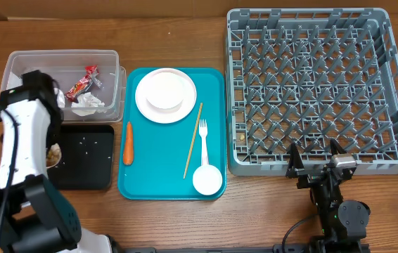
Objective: Sort waste into correct bins and load items into the dishwasher
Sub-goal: 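Tip the pink bowl to dump the rice onto the black tray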
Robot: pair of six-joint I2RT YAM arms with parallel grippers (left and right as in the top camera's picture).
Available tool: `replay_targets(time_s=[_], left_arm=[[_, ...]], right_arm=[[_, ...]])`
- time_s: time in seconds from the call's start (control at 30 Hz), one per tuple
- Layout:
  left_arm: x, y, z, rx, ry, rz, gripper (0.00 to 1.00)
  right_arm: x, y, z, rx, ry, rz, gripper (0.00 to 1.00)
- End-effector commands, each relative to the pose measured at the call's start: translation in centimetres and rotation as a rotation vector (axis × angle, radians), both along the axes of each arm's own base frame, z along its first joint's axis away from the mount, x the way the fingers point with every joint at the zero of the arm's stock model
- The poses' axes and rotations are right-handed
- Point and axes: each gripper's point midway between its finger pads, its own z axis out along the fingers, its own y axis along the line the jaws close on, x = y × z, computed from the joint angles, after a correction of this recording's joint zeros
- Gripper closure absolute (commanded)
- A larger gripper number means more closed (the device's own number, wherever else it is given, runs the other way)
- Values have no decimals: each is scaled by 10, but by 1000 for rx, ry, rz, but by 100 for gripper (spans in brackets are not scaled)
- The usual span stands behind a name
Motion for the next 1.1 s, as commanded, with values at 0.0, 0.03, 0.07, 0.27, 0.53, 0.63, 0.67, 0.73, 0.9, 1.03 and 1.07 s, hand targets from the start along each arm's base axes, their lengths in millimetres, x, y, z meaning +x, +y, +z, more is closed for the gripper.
replay_targets(time_s=[0.0, 0.03, 0.07, 0.27, 0.53, 0.63, 0.67, 0.73, 0.9, 1.03, 1.07], left_arm=[[1, 0, -7, 75, 51, 9, 96], [1, 1, -8, 93, 73, 2, 96], [2, 2, -10, 102, 89, -4, 96], [3, 5, -6, 174, 159, -36, 96], [7, 9, 2, 216, 211, -89, 96], [11, 7, 7, 241, 245, -130, 96], [13, 5, 10, 253, 258, -147, 96], [17, 2, 18, 297, 289, -185, 96], [27, -6, 33, 382, 329, -254, 96], [29, -8, 33, 383, 328, -264, 96], [28, -8, 33, 382, 333, -264, 96]], right_arm=[[0, 0, -2, -3, -2, -1, 0], [0, 0, -2, -3, -2, -1, 0], [0, 0, -2, -3, -2, -1, 0], [0, 0, -2, -3, -2, -1, 0], [0, 0, -2, -3, -2, -1, 0], [0, 0, -2, -3, -2, 0, 0], [0, 0, -2, -3, -2, 0, 0], [0, 0, -2, -3, -2, 0, 0], [0, 0, -2, -3, -2, 0, 0], [0, 0, -2, -3, -2, 0, 0], [0, 0, -2, -3, -2, 0, 0]])
